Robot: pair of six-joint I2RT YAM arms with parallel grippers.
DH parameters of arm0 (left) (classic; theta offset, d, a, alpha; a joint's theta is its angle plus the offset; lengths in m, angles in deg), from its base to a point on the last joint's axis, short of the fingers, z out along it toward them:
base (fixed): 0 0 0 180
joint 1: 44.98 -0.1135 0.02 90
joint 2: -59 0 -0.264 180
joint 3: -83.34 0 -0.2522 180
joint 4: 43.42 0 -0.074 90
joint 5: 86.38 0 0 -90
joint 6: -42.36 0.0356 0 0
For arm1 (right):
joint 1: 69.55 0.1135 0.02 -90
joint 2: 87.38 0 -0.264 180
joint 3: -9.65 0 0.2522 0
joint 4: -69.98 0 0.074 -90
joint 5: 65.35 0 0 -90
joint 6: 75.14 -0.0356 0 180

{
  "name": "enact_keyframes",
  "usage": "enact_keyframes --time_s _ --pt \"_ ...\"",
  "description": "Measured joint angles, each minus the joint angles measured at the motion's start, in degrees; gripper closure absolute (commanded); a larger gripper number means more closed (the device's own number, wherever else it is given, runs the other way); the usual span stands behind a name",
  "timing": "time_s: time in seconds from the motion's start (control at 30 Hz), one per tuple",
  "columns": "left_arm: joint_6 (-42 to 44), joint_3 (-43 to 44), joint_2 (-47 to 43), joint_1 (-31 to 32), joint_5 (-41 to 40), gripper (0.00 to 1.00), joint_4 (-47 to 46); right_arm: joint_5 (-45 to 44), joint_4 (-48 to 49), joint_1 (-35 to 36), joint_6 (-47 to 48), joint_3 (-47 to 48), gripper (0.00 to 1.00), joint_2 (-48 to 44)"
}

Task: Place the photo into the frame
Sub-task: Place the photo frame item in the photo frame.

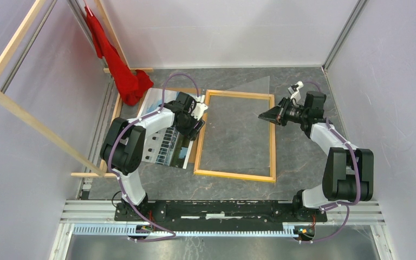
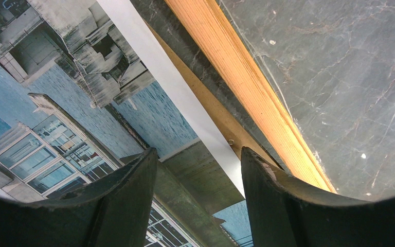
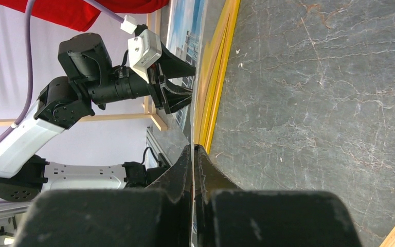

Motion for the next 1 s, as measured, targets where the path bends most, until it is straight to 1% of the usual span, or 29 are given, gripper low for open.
enact_keyframes --time_s 0.23,0.4,0.63,1.0 --pt "0.0 0.0 0.0 0.0 0.0 0.34 0.0 0.6 0.3 1.0 0.0 0.3 1.0 -0.7" --pt "0.0 0.0 0.0 0.0 0.0 0.38 0.0 0.5 0.1 1.3 1.1 1.6 1.0 -0.4" --pt "0.0 0.0 0.0 0.0 0.0 0.4 0.0 -2.5 -4.7 1.2 6.7 3.0 1.0 2.8" --pt "0.0 0.0 0.0 0.0 0.0 0.41 0.1 -5.3 -7.8 0.5 9.6 3.0 1.0 3.4"
